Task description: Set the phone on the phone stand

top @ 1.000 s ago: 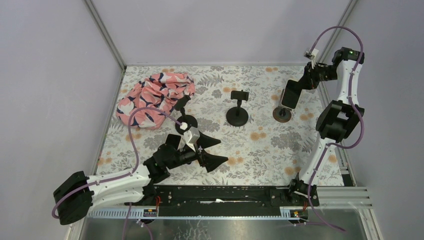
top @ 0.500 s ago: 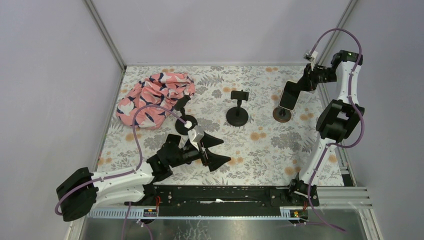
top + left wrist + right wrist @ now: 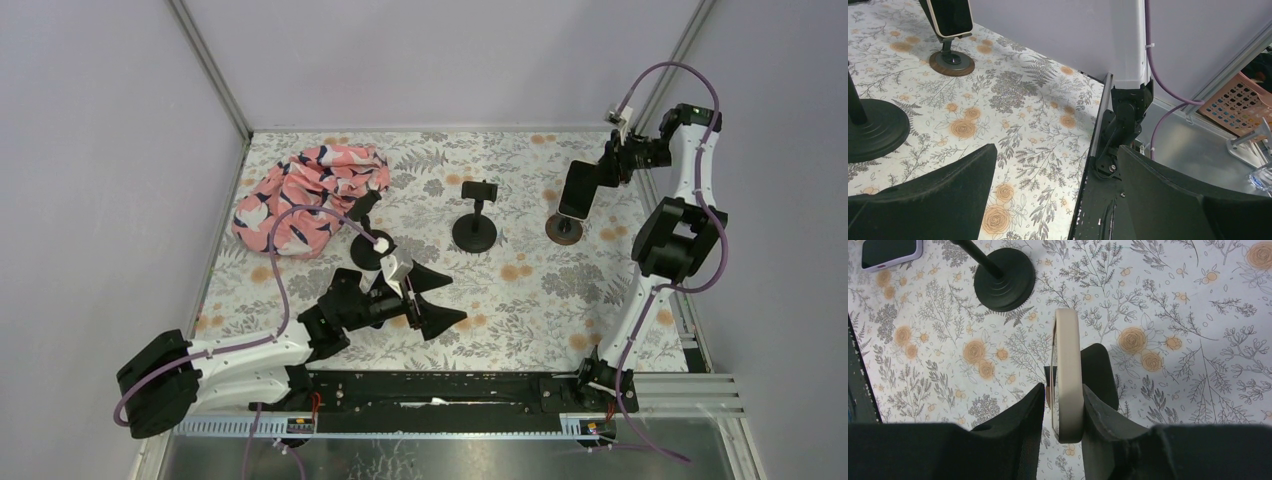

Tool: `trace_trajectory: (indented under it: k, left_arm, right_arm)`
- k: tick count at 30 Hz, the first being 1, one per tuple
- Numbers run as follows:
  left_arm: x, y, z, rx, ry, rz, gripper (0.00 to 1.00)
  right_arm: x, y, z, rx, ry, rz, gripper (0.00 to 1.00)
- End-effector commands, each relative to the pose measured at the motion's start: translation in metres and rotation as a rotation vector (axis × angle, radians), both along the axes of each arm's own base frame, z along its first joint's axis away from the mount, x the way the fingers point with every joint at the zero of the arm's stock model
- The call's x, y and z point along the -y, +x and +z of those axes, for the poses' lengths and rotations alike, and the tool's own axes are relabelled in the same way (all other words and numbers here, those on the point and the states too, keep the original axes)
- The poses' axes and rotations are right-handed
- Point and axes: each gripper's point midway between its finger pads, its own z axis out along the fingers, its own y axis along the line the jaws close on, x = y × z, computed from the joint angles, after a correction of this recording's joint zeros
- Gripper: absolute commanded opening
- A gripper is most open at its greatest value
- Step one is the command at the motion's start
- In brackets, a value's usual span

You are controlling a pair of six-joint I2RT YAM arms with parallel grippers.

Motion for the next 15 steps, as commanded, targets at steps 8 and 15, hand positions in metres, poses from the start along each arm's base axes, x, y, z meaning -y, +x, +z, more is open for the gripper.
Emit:
trace_trajectory:
  k: [8,15]
  left_arm:
    - [0.0062,0.0006,0.0216,0.038,-0.059,-0.020,0.99]
    - [0.0078,0.0003,0.0231,0.035,-0.064,-0.026,0.99]
  right_arm:
    - [0.0034,0.0050,0.0018,0.007,0.036,-0.011,0.40]
    - [0.0098,0.0102,0.0008,0.006,0.042,-0.041,0.41]
